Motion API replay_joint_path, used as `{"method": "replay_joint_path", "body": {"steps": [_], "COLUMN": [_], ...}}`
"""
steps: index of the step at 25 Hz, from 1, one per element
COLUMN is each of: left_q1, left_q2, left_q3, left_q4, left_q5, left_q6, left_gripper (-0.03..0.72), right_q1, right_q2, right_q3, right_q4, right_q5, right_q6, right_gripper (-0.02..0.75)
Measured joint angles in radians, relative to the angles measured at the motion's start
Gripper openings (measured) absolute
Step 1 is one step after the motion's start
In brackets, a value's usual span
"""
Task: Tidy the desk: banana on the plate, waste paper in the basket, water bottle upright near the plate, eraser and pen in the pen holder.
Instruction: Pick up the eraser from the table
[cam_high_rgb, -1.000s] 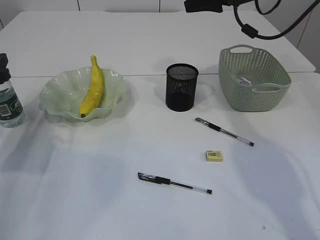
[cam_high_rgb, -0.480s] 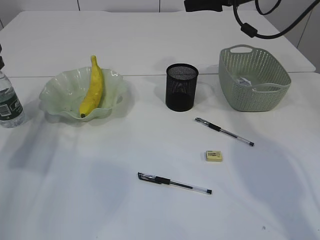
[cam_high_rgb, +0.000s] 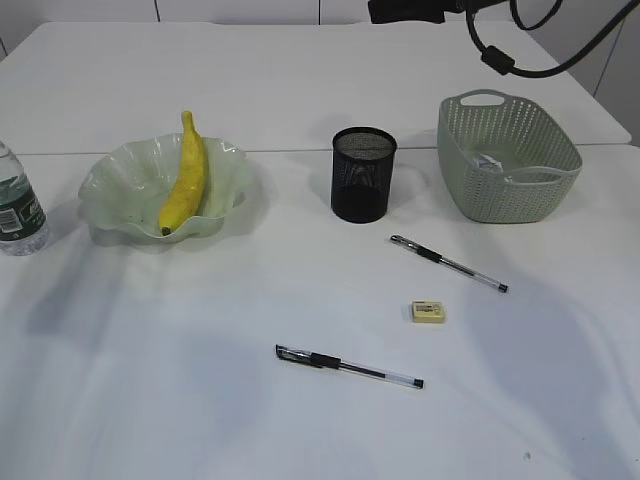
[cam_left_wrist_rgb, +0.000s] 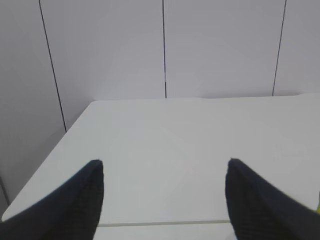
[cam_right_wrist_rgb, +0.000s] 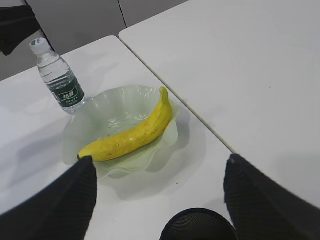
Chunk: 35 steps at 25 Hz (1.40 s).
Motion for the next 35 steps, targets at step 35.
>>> {"method": "replay_joint_path", "body": {"steps": [35], "left_q1": [-0.001], "left_q2": [-0.522], "left_q3": [0.008], "left_q4": [0.002], "left_q5": [0.390], "left_q6": [-0.050], "left_gripper": [0.543], "right_q1": [0.000], "right_q2": [-0.037], "right_q3": [0.000], "right_q4": [0.009], "right_q5": [0.000], "right_q6": [0.356], "right_gripper": [0.586]}}
